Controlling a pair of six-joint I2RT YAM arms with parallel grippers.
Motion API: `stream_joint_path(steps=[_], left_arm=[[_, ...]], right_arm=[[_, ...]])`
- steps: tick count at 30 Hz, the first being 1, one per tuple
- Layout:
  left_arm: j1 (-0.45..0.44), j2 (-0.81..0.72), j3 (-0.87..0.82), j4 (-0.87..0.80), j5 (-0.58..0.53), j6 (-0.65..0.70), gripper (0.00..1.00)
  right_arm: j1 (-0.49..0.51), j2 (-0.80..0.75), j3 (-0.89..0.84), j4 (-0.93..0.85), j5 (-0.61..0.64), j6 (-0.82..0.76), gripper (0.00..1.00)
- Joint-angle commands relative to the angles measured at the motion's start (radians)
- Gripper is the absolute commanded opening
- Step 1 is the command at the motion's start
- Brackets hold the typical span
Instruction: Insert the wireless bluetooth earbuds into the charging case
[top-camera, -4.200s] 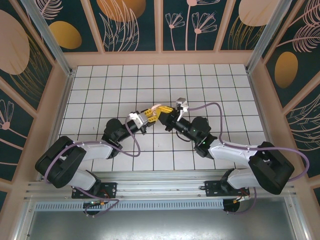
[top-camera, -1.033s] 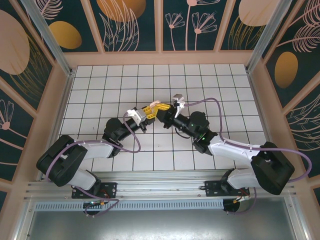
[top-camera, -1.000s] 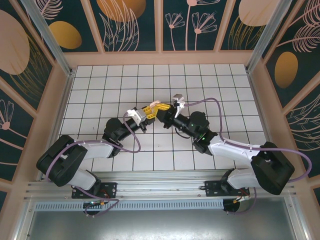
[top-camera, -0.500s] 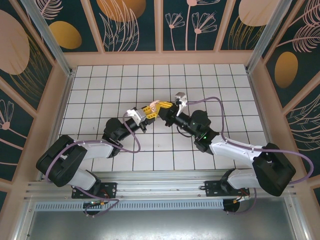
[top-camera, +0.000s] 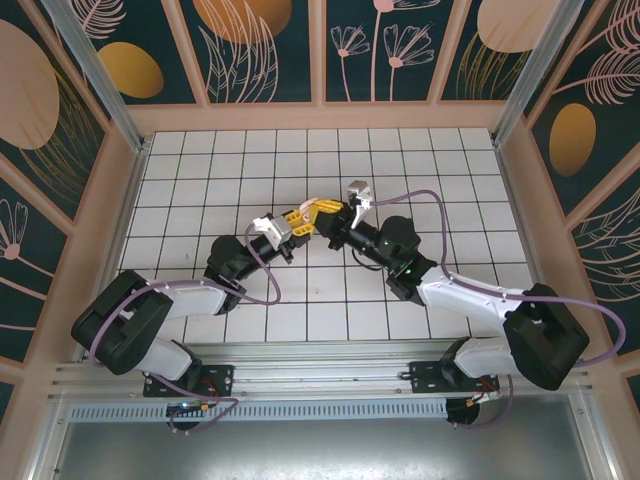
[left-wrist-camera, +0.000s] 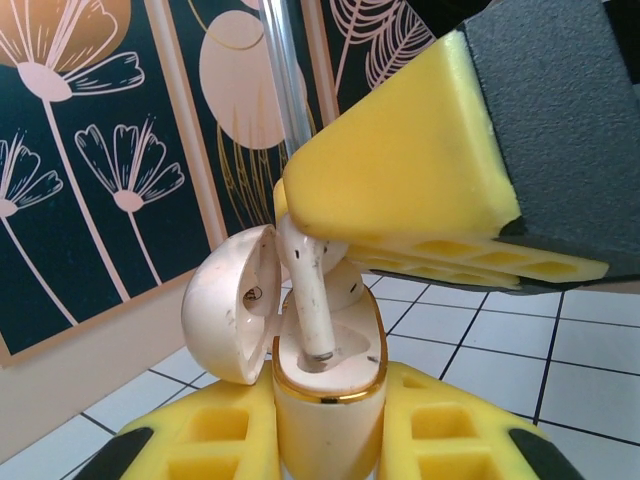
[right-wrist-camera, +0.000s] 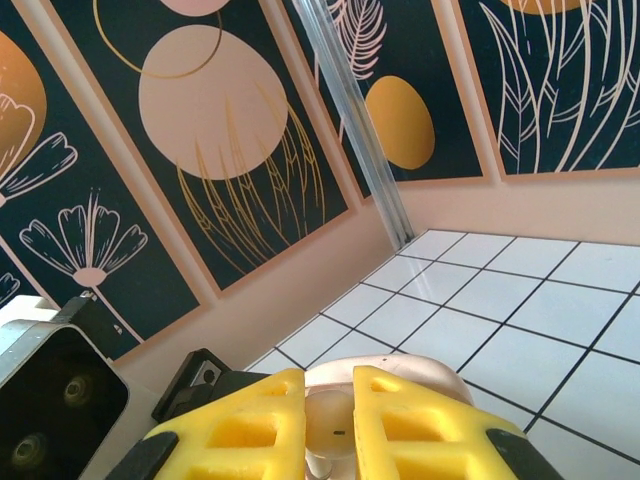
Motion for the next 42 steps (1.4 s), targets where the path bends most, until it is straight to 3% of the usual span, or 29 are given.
stream_joint_path(steps=[1,42], left_arm=[[-0.002,-0.027,0.025,0.042,0.013,-0.014,0.2],[-0.003,-0.035,0.051,0.016,0.079,-0.024,0.2]], right_arm=[[-0.001,0.011,0.025,-0.01,-0.002,-0.013,0.15],[0.027,-0.021,-0.012,-0.103,-0.109,-0.068,0.15]])
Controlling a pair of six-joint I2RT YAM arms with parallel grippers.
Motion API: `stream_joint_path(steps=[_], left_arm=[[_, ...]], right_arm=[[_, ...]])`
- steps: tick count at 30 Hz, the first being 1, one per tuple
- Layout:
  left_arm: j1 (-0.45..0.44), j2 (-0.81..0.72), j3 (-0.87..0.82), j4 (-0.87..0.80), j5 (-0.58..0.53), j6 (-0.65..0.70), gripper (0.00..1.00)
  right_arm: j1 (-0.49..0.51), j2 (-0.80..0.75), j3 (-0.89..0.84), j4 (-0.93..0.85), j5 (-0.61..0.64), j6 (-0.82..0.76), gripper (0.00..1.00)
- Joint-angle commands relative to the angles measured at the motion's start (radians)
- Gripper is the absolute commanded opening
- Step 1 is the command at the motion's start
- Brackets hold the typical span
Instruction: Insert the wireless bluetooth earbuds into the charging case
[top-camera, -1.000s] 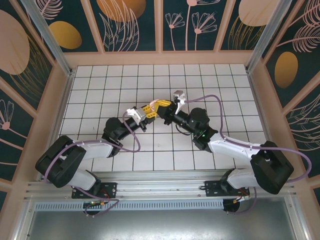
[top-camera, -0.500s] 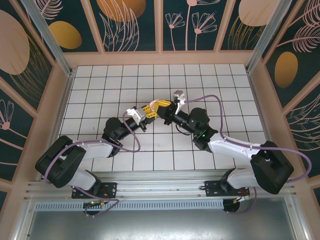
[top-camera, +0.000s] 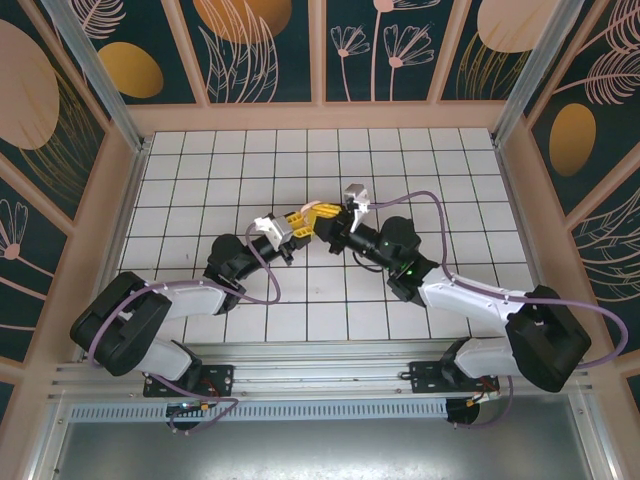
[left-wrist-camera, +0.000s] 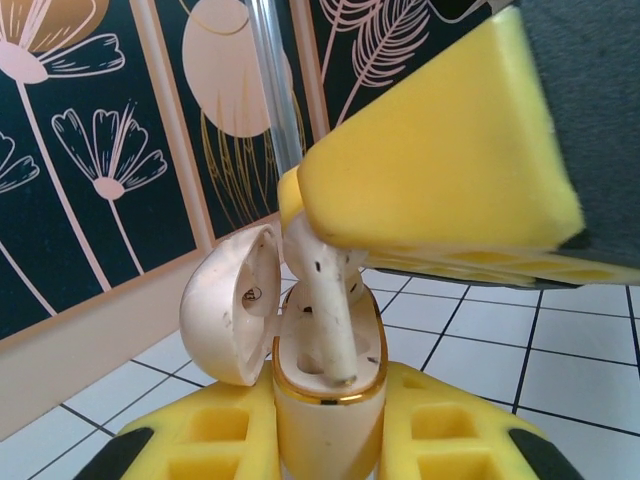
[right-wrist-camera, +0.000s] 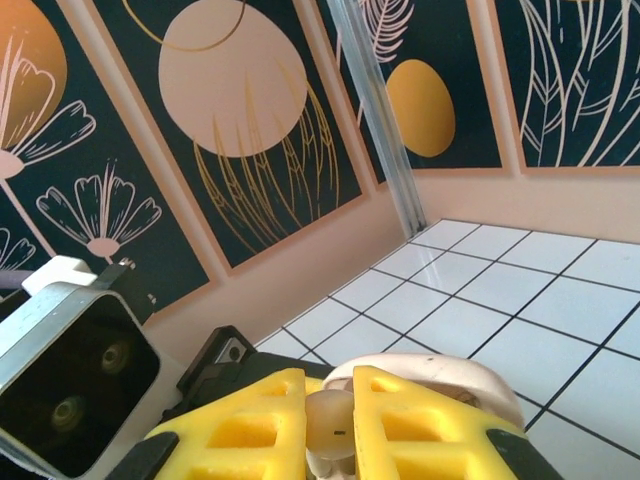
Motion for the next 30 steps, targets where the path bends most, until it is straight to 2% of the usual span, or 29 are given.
stream_joint_path(steps=[1,16,22,30], left_arm=[[-0.004,-0.031,0.05,0.053,0.06,-0.012,0.2],[-0.005,-0.034,0.04,0.013,0.124,0.015,0.2],[-0.004,-0.033,0.013,0.014,0.152,0.116,0.2],[-0.003,-0.038,0.014,-0.035,0.128,0.232,0.2]], right_arm=[[0.017,-0.003,-0.002,-0.076,-0.054,-0.028,0.15],[-0.033,-0.095,0.035,-0.099,-0.09,-0.074,0.15],[-0.053,-0.161,0.048,-0.116,-0.124,-0.097,0.16],[-0.053,-0.248,0.045,-0.17,-0.134,-0.116,0.16]])
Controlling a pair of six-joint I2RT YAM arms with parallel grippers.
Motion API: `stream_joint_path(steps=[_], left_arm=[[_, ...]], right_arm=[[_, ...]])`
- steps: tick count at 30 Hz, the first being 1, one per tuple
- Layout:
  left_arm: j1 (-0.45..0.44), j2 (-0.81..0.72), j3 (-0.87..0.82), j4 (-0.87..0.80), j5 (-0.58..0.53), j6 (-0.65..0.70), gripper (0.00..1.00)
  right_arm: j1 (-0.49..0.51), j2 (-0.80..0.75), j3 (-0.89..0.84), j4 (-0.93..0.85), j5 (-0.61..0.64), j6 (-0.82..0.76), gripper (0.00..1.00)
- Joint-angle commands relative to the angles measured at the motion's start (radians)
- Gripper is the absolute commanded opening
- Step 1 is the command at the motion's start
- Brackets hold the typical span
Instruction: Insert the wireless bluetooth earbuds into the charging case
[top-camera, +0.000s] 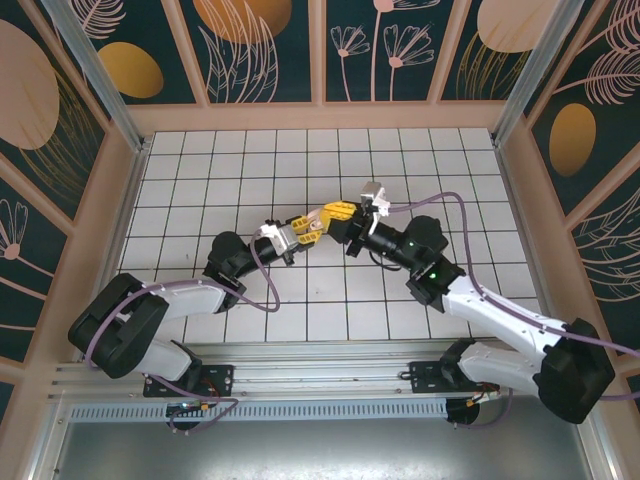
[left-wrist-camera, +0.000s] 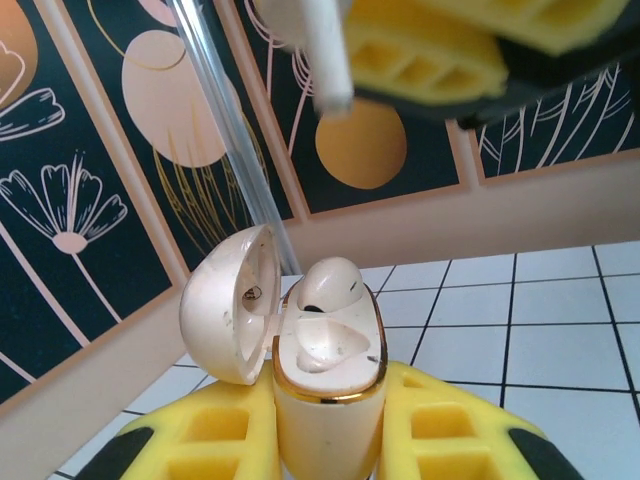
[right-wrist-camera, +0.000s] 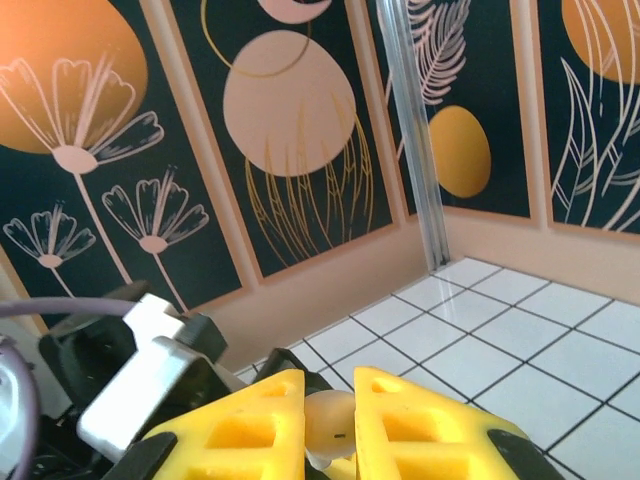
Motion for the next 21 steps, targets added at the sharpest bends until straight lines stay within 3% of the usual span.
stream_joint_path(steps=[1,21], left_arm=[[-0.005,-0.026,-0.007,0.001,0.011,0.066,0.2],[-0.004,-0.044,-0.012,0.054,0.036,-0.011,0.2]], right_arm=[[-0.002,-0.037,0.032,-0.033,-0.005,-0.036,0.16],[-0.003,0.052,0.047,-0.064,-0.003,-0.076,0.16]])
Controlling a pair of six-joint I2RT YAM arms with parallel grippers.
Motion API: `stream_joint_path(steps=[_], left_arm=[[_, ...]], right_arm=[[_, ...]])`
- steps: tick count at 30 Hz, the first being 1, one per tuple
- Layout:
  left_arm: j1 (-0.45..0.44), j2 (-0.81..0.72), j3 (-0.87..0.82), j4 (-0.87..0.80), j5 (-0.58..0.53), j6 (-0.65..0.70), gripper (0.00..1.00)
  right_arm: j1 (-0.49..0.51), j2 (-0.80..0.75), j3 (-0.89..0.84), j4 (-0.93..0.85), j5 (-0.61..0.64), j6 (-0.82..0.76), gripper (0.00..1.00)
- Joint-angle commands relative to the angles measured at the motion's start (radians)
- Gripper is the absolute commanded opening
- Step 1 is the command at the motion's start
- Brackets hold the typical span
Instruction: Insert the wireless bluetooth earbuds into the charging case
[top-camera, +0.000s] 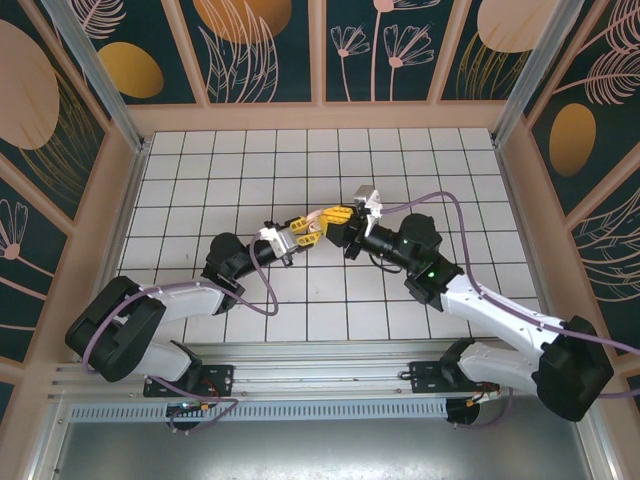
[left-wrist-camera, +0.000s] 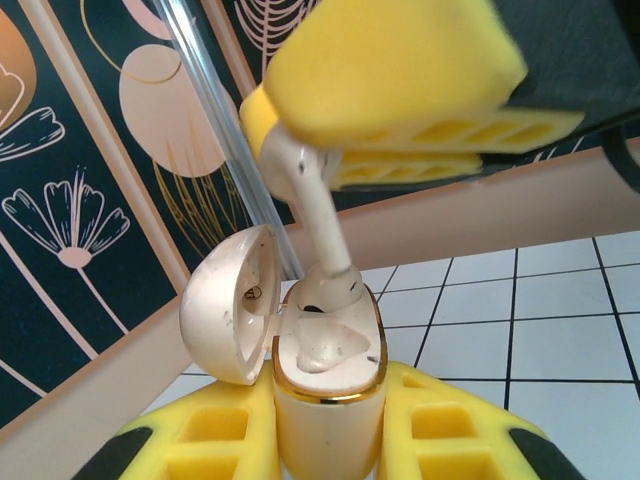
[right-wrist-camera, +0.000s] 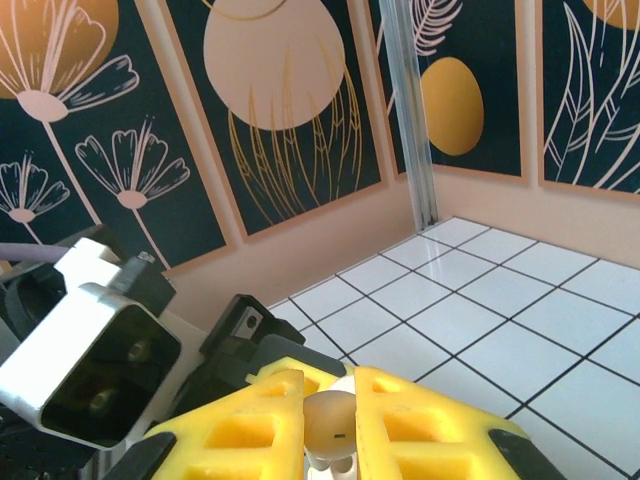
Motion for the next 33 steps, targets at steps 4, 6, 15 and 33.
stream_joint_path(steps=[4,6,15,33], left_arm=[[-0.005,-0.031,0.003,0.057,0.024,-0.037,0.2],[-0.005,-0.032,0.003,0.056,0.023,-0.039,0.2],[-0.005,-0.037,0.008,0.065,0.03,-0.061,0.2],[-0.004,-0.045,0.018,0.067,0.023,-0.098,0.2]], right_arm=[[-0.002,0.018,0.036,0.024,0.0,-0.028,0.16],[-0.003,0.023,0.035,0.028,-0.006,-0.023,0.16],[-0.002,0.051,0.033,0.046,-0.006,-0.015,0.16],[0.01,0.08,0.021,0.068,-0.019,-0.002,0.16]])
